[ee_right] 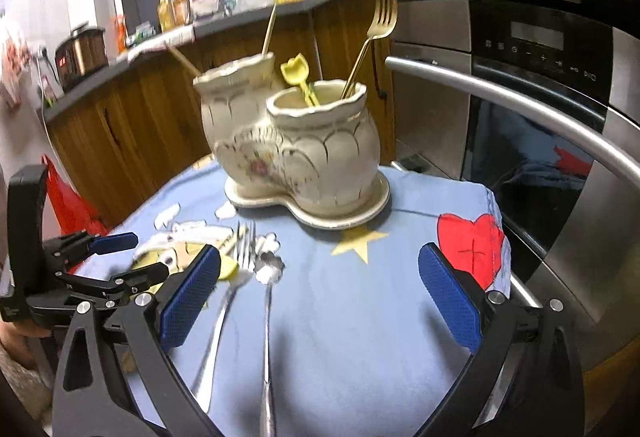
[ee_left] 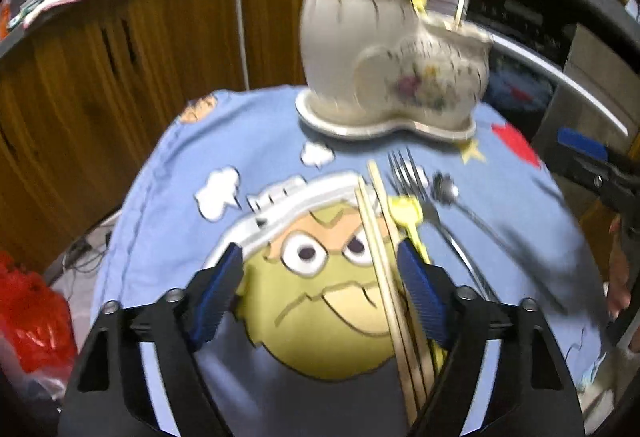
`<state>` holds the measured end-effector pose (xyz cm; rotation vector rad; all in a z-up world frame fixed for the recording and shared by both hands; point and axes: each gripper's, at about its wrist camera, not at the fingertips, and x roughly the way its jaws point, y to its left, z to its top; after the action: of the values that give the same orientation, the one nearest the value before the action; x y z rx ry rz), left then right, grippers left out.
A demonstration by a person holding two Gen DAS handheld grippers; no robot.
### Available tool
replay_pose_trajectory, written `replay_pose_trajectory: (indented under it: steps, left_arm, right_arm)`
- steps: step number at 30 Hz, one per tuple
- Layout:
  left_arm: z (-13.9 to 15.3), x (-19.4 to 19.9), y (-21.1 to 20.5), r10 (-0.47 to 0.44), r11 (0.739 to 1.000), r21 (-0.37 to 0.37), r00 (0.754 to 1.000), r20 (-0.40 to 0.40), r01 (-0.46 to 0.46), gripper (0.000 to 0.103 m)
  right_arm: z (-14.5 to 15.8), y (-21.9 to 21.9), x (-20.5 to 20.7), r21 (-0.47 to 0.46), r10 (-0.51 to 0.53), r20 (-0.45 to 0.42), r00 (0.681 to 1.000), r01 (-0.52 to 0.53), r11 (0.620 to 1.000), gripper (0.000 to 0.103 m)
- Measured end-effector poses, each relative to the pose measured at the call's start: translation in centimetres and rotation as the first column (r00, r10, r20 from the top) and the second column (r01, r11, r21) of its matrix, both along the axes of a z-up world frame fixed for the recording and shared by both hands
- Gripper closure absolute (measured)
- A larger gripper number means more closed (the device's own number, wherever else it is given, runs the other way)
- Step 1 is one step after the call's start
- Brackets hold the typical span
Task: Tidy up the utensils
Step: 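Return both tools to the utensils on the cloth, then grasp a chopstick with the left tool while the right tool grasps a silver flower spoon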
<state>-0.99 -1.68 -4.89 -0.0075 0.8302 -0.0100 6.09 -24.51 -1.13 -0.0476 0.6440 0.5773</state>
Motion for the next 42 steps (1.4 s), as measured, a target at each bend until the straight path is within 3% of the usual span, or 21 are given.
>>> replay_pose_trajectory:
  steps: [3, 9, 13, 19, 21, 24, 30, 34, 37, 39, 42]
  left_arm:
    - [-0.4, 0.0, -0.7, -0.031, 0.999, 0.013, 0.998, -0.045, 0.032, 0.051]
    - [-0.1, 0.0, -2.0, -0.064, 0.996, 0.061, 0.995, -0.072, 0.068, 0.076]
    - [-0.1, 0.4, -2.4, -0.075, 0.996, 0.049, 0.993, -0.096, 0.080, 0.077]
    - [-0.1, 0.3, -2.5, -0.075, 0.995, 0.056, 0.990, -0.123, 0.083, 0.077]
    - [-0.2, 0.3, -2.5, -0.075, 0.995, 0.057, 0.989, -0.126, 0.083, 0.077]
    - [-0.5, 0.7, -2.8, -0.070, 0.995, 0.062, 0.989, -0.133, 0.079, 0.077]
    - [-0.6, 0.8, -2.5, -0.072, 0.995, 0.056, 0.989, -0.130, 0.080, 0.078]
    - [-0.6, 0.6, -2.0, -0.078, 0.997, 0.012, 0.988, -0.133, 0.080, 0.081]
    - [-0.7, 0.9, -2.2, -0.078, 0.996, 0.029, 0.990, -0.119, 0.082, 0.082]
    - [-0.7, 1.0, -2.2, -0.077, 0.996, 0.038, 0.991, -0.112, 0.082, 0.084]
    - [-0.8, 1.0, -2.1, -0.069, 0.995, 0.064, 0.993, -0.099, 0.075, 0.096]
  right_arm:
    - [-0.6, 0.4, 0.1, -0.036, 0.012, -0.019, 1.000, -0.013, 0.999, 0.005]
    - [-1.0, 0.6, 0.1, -0.062, 0.022, -0.042, 0.999, -0.024, 0.998, 0.008]
    - [-1.6, 1.2, -0.1, -0.099, 0.051, -0.060, 0.997, -0.057, 0.993, 0.015]
    - [-2.4, 2.2, -0.4, -0.146, 0.085, -0.097, 0.992, -0.099, 0.984, 0.044]
    - [-2.7, 2.4, -0.3, -0.149, 0.100, -0.119, 0.988, -0.117, 0.982, 0.060]
    - [-3.3, 3.0, -0.5, -0.151, 0.132, -0.152, 0.979, -0.155, 0.976, 0.070]
    - [-4.3, 4.1, -1.1, -0.174, 0.178, -0.185, 0.967, -0.210, 0.962, 0.075]
    - [-4.6, 4.8, -0.9, -0.193, 0.178, -0.180, 0.967, -0.213, 0.958, 0.079]
    - [-4.6, 5.4, -0.9, -0.207, 0.180, -0.175, 0.968, -0.215, 0.954, 0.081]
    - [-4.7, 5.7, -1.0, -0.214, 0.193, -0.175, 0.965, -0.229, 0.950, 0.093]
    - [-4.6, 6.1, -1.5, -0.238, 0.201, -0.159, 0.967, -0.235, 0.942, 0.099]
